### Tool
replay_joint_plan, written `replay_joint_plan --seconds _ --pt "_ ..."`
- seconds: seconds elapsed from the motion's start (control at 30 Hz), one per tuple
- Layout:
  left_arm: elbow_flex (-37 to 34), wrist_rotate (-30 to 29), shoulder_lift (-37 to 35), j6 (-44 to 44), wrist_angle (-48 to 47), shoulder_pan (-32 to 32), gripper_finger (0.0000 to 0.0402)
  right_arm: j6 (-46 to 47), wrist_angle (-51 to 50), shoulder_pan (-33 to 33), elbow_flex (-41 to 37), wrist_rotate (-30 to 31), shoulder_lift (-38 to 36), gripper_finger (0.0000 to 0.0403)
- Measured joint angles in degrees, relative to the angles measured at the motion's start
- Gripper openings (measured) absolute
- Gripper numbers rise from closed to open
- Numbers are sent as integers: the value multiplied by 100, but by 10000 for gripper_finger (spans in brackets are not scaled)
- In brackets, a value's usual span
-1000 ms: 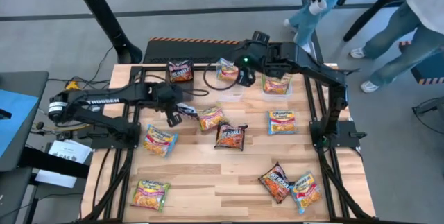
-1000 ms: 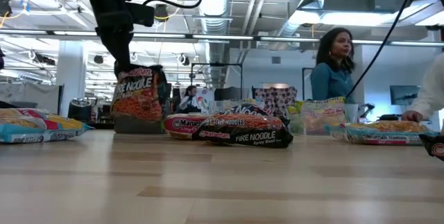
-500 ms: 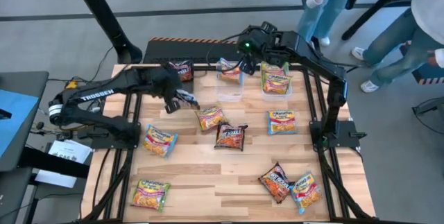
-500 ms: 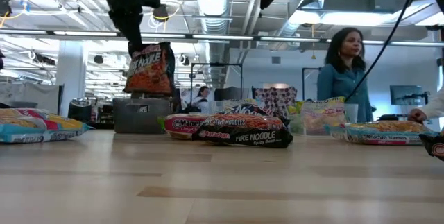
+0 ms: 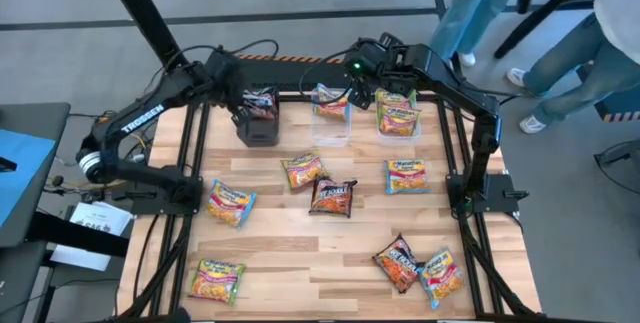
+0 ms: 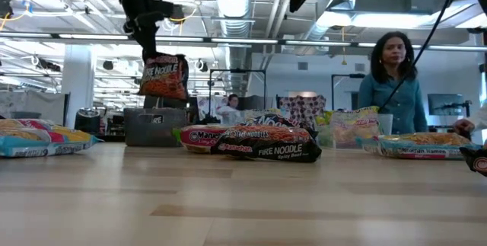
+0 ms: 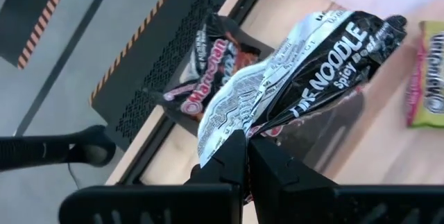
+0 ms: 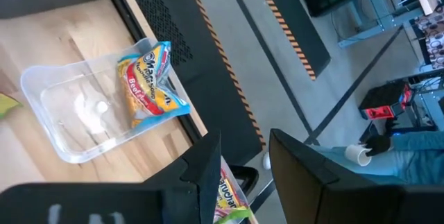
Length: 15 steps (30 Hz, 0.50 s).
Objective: Sort Maruchan noodles
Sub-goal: Put the bottom left black noodle pack into the black bin
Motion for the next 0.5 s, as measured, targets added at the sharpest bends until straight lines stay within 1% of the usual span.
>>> replay_joint_plan --seconds 0.2,0.37,0.5 --pt "4 78 463 106 89 251 0 2 2 -7 0 0 0 147" --pt "4 -48 907 41 129 335 0 2 0 -7 0 0 0 147" --pt "4 50 1171 -67 310 353 0 2 2 -7 0 0 0 147"
